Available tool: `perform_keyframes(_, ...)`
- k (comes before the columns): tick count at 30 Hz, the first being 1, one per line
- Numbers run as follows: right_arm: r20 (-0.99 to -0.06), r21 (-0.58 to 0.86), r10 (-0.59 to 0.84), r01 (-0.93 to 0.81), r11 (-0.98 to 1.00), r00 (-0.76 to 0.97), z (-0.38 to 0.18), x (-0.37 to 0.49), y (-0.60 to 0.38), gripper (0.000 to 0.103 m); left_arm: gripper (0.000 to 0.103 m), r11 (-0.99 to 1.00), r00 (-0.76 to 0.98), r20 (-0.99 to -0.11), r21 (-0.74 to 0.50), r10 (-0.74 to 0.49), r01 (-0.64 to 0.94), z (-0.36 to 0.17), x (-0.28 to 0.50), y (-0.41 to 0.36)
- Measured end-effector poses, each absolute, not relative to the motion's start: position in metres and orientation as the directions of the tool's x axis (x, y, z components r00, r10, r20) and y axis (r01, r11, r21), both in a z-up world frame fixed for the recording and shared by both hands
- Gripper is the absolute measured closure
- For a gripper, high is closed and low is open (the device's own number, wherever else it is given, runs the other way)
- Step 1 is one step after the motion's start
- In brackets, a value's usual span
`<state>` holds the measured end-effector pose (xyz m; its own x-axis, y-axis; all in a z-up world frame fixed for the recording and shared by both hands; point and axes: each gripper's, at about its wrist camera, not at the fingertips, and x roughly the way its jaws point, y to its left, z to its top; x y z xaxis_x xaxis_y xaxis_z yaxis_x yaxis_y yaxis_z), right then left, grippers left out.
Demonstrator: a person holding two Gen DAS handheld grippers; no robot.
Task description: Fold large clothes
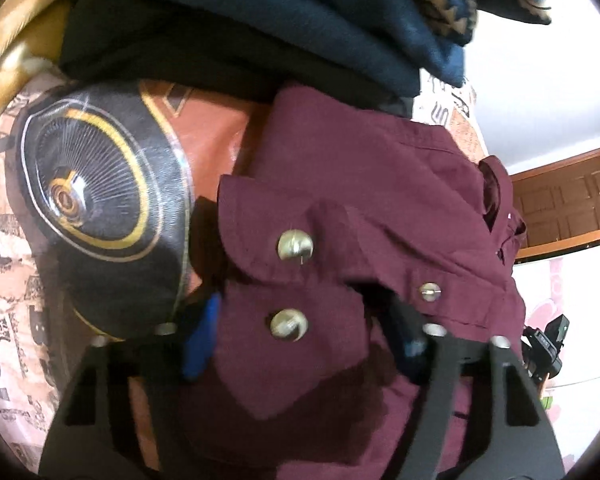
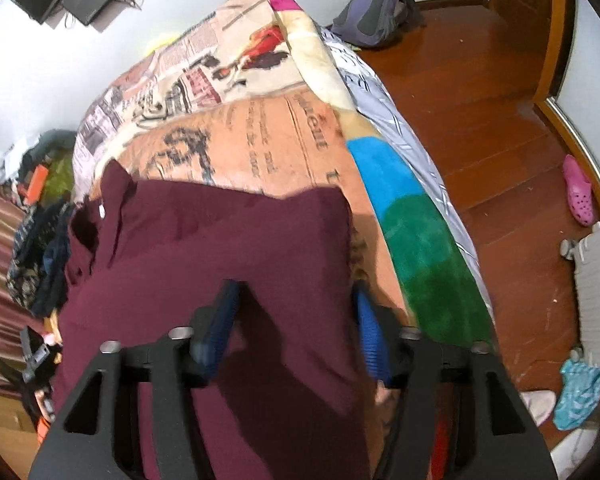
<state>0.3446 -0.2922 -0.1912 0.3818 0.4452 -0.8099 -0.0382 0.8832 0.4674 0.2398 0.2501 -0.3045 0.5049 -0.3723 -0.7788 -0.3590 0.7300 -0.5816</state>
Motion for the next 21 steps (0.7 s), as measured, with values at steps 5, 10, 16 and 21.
perform_keyframes(5,-0.795,0.426,0.408,-0.065,0.902,0.448,-0.172,0.345,-0.288,0.095,0.075,0.785,0.506,-0.798,-0.529,-0.329,-0.323,-0.286,0.253,0.236)
perform_keyframes(10,-0.763,0.356,0.369,-0.132,0.925,0.530,-0.136,0.349,-0.279,0.096,0.083,0.900,0.492,-0.849,-0.352,-0.191,-0.257,-0.259,0.268,0.215)
perform_keyframes(16,-0.761,0.338,0.356,-0.137,0.931,0.542,-0.126,0.369,-0.276,0.096,0.083,0.908,0.506,-0.851,-0.314,-0.140,-0.278,-0.249,0.285,0.210)
perform_keyframes(21,-0.822,0.285,0.308,-0.122,0.951,0.478,-0.156,0.376,-0.270,0.096,0.077,0.922,0.473,-0.876,-0.260,-0.099,-0.288,-0.267,0.274,0.194)
